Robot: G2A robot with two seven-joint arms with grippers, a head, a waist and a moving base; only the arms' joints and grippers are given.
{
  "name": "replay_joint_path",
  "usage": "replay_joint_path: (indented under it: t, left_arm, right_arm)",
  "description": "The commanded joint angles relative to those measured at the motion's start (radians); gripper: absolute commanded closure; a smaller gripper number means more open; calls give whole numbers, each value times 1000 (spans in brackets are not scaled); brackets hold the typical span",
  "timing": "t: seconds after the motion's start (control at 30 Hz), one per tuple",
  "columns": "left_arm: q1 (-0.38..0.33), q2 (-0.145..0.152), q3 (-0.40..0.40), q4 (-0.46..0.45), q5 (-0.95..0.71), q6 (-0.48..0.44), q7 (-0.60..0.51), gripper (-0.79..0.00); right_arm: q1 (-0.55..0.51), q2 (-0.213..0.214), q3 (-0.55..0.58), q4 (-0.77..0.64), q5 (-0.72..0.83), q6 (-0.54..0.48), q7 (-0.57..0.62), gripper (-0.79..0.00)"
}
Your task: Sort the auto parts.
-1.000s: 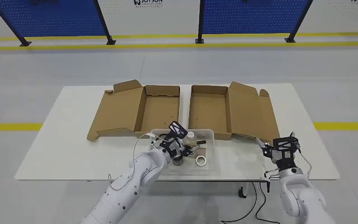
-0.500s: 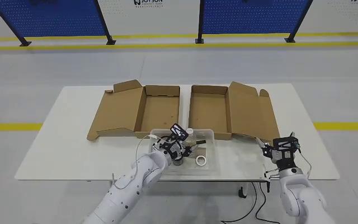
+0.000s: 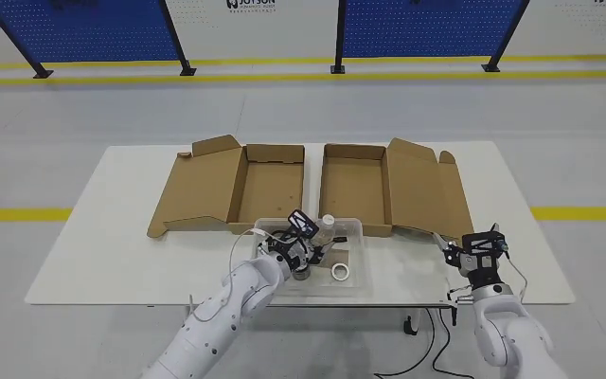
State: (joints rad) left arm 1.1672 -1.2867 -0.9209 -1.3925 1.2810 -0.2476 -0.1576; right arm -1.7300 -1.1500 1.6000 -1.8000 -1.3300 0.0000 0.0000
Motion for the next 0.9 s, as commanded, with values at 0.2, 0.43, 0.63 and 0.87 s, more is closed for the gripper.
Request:
replay_joint_path:
  t: [0.2,0.43,0.63,0.87]
  left_arm:
    - [35,13,-45,-84,-19,-71,13,0]
    - [106,38,-123,-223,-72,-180,-38,0]
    - [166,60,-185,-335,-61,-253,-86,0]
    - [212,72,-224,-385,-75,-273,-88,0]
  right_arm:
    - [0,0,0,0,0,0,0,-785]
    - [0,0,0,0,0,0,0,-785]
    - [0,0,0,0,0,0,0,-785]
    - [0,0,0,0,0,0,0,-785]
